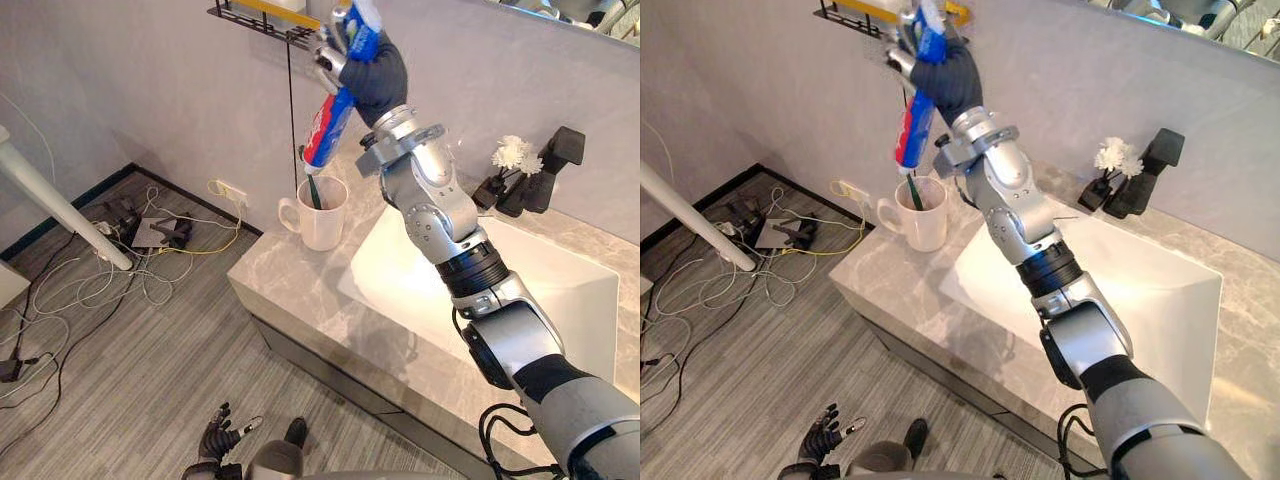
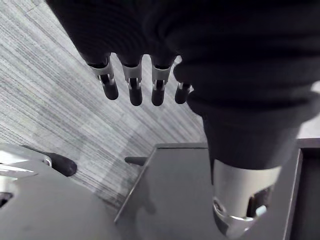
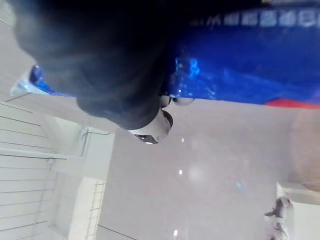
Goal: Organize washtable
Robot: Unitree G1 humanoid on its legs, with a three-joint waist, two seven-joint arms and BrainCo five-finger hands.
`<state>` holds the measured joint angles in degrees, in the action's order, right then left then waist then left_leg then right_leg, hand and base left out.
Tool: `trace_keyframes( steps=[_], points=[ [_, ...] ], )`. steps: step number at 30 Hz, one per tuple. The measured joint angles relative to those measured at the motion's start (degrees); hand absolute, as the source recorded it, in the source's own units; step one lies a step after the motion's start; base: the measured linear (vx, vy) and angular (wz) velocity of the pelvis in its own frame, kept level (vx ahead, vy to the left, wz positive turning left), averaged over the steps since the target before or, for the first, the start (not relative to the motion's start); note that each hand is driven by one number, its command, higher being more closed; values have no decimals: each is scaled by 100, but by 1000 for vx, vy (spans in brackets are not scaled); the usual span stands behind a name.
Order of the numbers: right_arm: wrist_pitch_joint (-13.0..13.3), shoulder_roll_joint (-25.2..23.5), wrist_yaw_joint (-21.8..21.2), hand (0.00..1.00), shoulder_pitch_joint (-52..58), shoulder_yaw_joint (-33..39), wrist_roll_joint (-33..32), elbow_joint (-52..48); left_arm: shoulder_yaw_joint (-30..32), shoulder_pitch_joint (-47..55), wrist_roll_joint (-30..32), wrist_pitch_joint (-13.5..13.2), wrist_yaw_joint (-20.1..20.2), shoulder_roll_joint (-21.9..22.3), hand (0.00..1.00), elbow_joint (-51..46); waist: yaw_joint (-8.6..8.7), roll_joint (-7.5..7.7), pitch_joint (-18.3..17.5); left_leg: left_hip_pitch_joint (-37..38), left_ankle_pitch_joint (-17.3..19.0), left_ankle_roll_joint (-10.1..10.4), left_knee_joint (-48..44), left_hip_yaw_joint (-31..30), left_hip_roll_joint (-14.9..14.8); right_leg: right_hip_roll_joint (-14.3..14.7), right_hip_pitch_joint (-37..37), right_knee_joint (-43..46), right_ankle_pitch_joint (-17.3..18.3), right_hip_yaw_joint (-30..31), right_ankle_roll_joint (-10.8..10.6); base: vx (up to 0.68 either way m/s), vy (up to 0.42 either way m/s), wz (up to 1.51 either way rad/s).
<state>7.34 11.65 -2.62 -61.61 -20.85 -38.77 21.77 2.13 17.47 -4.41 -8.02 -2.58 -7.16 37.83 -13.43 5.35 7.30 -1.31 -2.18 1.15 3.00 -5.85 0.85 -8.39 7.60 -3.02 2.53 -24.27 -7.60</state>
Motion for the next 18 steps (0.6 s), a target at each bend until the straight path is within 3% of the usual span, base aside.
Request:
trace_keyframes(
  steps=[18],
  points=[
    [-146, -4, -113, 100, 14, -275, 144, 213, -181, -8, -53, -9, -25, -95, 0, 24, 16, -27, 21, 31, 14, 19, -18, 151, -73, 27, -93, 87, 2, 180, 9, -7, -2, -5]
  ],
)
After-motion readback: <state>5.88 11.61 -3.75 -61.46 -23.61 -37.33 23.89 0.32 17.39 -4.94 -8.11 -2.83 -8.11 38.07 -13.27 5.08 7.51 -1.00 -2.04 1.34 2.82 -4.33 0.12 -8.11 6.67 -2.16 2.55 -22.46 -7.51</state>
